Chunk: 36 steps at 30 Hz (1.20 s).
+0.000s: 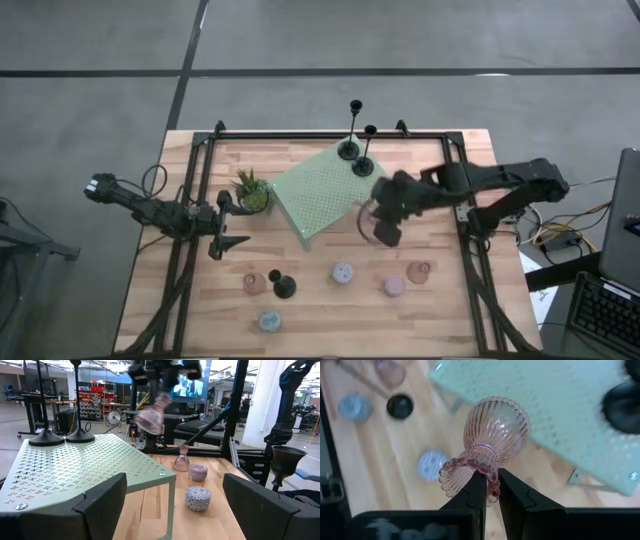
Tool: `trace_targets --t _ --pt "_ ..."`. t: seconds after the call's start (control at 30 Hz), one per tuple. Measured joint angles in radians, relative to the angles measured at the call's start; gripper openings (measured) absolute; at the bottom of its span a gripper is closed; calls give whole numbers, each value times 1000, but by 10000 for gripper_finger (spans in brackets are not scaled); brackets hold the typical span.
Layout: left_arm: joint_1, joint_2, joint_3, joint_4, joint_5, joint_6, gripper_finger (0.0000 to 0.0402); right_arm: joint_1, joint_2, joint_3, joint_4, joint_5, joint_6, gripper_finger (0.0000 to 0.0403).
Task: Pick & Place candle stick holders
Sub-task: Put the bottom right pink glass candle holder on the shelf
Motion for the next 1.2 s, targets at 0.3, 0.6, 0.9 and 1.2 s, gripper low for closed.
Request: trace_targets --t 0.3,0.6,0.9,1.2 --pt "0 0 0 0 0 0 335 -165 48 -1 31 -14 -47 29" --pt "0 0 0 0 0 0 335 -217 121 17 44 -22 -125 29" --pt "0 0 0 0 0 0 335 -223 128 35 64 -24 -140 29" --pt "0 0 0 0 0 0 335 -231 125 35 78 -51 -138 29"
